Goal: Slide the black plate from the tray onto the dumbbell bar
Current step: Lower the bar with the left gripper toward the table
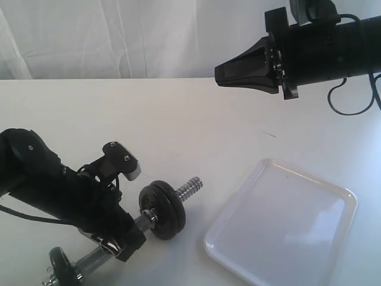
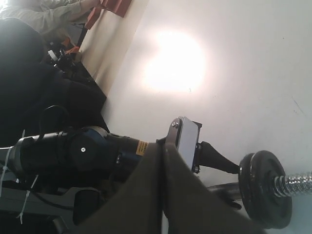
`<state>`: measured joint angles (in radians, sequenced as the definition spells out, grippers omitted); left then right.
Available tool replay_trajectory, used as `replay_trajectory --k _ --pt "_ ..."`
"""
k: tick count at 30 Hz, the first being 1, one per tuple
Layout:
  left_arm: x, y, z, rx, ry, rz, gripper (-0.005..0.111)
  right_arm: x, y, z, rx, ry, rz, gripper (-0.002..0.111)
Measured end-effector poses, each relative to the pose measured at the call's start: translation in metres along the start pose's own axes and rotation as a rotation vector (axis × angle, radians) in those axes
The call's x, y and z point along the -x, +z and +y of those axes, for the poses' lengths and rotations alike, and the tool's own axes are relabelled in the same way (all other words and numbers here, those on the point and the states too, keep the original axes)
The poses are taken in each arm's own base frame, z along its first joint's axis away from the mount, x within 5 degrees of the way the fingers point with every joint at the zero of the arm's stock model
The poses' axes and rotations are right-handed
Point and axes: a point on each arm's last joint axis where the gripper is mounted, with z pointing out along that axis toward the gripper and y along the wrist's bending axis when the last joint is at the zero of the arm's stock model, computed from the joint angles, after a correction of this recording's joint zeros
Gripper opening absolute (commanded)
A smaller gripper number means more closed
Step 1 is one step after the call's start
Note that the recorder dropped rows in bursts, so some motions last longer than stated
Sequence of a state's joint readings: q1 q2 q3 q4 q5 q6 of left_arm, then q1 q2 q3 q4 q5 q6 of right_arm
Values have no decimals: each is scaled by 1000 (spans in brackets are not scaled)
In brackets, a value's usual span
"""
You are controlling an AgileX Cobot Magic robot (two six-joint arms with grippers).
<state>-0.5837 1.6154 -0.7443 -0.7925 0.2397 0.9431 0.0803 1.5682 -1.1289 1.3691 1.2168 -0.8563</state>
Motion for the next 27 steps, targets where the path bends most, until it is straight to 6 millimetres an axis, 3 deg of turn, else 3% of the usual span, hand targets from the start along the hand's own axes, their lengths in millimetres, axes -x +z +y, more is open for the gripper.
replay_trajectory --k 27 --pt "-11 -1 -6 -71 28 121 59 0 0 0 -1 -1 1 0"
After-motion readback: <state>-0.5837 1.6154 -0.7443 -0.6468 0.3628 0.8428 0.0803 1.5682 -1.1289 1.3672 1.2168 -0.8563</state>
